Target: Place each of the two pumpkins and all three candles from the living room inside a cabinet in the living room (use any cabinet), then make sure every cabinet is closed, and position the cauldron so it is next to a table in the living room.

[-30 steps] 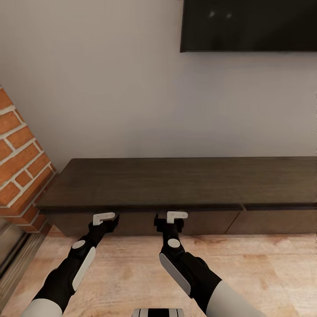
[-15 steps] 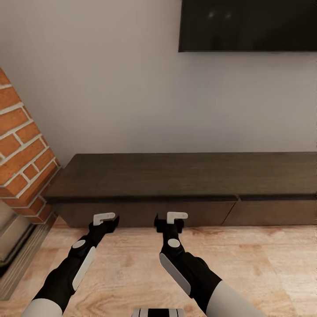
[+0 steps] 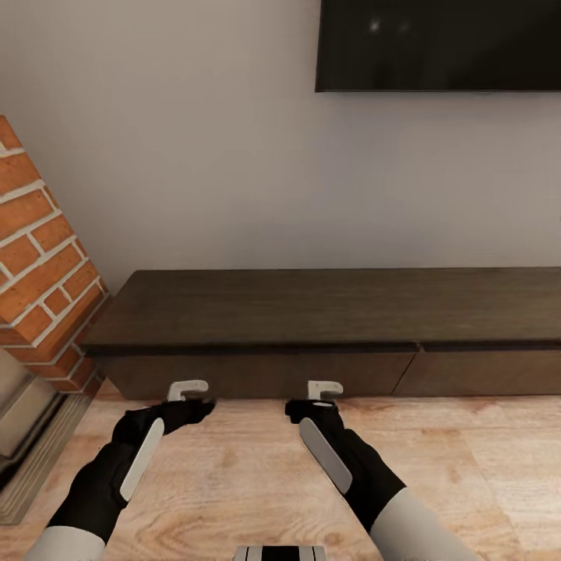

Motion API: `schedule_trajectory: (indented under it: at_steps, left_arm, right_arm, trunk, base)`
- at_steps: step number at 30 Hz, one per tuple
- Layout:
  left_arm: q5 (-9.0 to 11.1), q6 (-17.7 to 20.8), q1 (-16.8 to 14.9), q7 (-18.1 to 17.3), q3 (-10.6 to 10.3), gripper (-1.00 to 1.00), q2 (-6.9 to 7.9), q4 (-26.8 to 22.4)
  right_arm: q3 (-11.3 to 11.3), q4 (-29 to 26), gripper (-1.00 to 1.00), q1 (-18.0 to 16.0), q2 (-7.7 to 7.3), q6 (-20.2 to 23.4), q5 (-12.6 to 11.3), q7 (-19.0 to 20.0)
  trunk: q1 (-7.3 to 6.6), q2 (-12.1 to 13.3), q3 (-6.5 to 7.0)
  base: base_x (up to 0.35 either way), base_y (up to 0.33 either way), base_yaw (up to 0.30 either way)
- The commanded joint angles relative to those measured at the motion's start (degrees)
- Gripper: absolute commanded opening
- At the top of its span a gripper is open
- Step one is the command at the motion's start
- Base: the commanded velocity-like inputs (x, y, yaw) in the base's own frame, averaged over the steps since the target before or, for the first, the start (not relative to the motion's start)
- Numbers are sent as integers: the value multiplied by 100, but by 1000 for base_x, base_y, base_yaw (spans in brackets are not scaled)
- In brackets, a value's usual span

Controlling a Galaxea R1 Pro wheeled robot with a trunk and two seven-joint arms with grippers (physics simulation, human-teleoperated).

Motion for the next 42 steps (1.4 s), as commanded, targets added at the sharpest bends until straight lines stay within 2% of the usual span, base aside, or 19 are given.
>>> schedule_trajectory:
  at_steps: [1,2,5,8,10,13,16,19,23,26,27,32,42]
  left_arm:
    - [22,428,-3,7,84,100,9,-91]
    - [26,692,-3,7,146,100,7,-136]
    - [15,1173,-3,13,187,100,-9,-185]
    - [28,1366,-3,20,188,100,-34,-122]
    - [31,1401,-3,25,191,100,-42,-70]
    - [28,1419,-3,34,203,100,-53,244]
    - [-11,1402,-3,185,214,100,-62,814]
    - [-7,1378,-3,529,231,100,-76,1042]
    - [23,1358,-3,719,252,100,-97,1126]
    - [28,1275,-3,770,261,100,-110,1282]
    - [32,956,-3,784,274,100,-129,1568]
    - [-16,390,-3,795,250,100,-135,2259]
    - [-17,136,-3,796,240,100,-149,2404]
  right_arm:
    - [-56,-173,100,-7,-3,227,-98,-48]
    - [-83,-347,100,-4,-4,348,-125,-47]
    - [-114,-851,100,10,-11,531,-249,-49]
    - [-125,-1265,100,57,-25,598,-510,-74]
    - [-127,-1335,100,70,-60,607,-583,-83]
    - [-129,-1331,100,81,-118,588,-634,-92]
    - [-122,-1277,100,96,-189,599,-654,-97]
    - [-115,-883,100,99,-218,549,-665,-69]
    - [-119,-472,100,100,-223,525,-671,-47]
    - [-120,-262,100,100,-225,519,-673,-38]
    - [-111,-16,100,100,-225,507,-667,-37]
    - [-108,242,100,108,-225,480,-675,-38]
    - [-103,483,100,119,-225,283,-705,-20]
  trunk:
    - [-1,-2,-5]
    - [-4,-1,17]
    - [-11,3,84]
    - [-19,7,150]
    - [-24,10,194]
    - [-32,14,261]
    - [-40,18,327]
    - [-47,22,394]
    - [-58,27,482]
    - [-66,31,549]
    - [-68,33,571]
    - [-81,39,682]
    - [-107,53,902]
  base:
    - [0,0,0]
    - [0,0,0]
    - [0,0,0]
    - [0,0,0]
    - [0,0,0]
    - [0,0,0]
    - [0,0,0]
    - [0,0,0]
    - [0,0,0]
    - [0,0,0]
    - [0,0,0]
    - [0,0,0]
    - [-2,0,0]
